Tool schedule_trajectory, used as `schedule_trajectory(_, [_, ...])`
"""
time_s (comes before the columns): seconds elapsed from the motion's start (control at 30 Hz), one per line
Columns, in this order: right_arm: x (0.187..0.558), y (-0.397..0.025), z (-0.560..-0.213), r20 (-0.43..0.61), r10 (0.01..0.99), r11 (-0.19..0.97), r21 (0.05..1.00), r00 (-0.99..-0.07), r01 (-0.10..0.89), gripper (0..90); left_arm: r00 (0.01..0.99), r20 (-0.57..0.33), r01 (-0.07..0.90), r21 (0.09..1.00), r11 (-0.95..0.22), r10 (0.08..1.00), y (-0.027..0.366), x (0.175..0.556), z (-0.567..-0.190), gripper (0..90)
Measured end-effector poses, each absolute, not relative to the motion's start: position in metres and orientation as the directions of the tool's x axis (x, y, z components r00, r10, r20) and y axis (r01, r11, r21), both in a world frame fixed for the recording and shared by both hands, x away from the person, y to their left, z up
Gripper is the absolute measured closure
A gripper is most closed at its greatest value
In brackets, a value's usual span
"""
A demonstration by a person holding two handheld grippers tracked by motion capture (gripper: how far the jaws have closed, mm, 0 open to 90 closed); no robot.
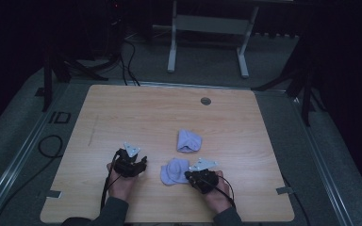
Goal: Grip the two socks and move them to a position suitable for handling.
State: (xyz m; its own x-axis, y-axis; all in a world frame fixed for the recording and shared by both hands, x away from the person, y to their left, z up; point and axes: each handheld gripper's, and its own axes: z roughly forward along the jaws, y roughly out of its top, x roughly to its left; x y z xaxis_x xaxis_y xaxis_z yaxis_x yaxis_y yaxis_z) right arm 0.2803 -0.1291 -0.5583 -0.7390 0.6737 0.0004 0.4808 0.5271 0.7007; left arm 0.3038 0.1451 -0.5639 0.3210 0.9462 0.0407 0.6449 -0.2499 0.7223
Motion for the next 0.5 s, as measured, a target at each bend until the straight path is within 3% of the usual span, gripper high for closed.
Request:
schedule_trajectory(0.03, [0.280, -0.129, -0.558, 0.000, 0.674, 0.527, 0.701, -0.739, 0.481, 89.4, 0.325, 0.043, 0.642, 0.723, -0.254, 0.945, 0.143, 0.303, -0.564, 52.7])
schedule_trajectory(0.1, [0.281, -0.130, -0.558, 0.006, 0.674, 0.523, 0.702, -0.739, 0.484, 89.4, 0.333, 0.055, 0.644, 0.716, -0.270, 0.941, 0.138, 0.300, -0.562, 61.8])
schedule_trajectory(0.3, [0.283, -0.131, -0.559, 0.021, 0.671, 0.516, 0.705, -0.741, 0.487, 89.4, 0.454, -0.033, 0.595, 0.755, -0.276, 0.890, 0.120, 0.284, -0.555, 79.8])
schedule_trajectory(0.5, [0.284, -0.131, -0.559, 0.032, 0.674, 0.508, 0.705, -0.738, 0.495, 89.3, 0.536, -0.103, 0.603, 0.741, -0.295, 0.838, 0.106, 0.277, -0.557, 89.7])
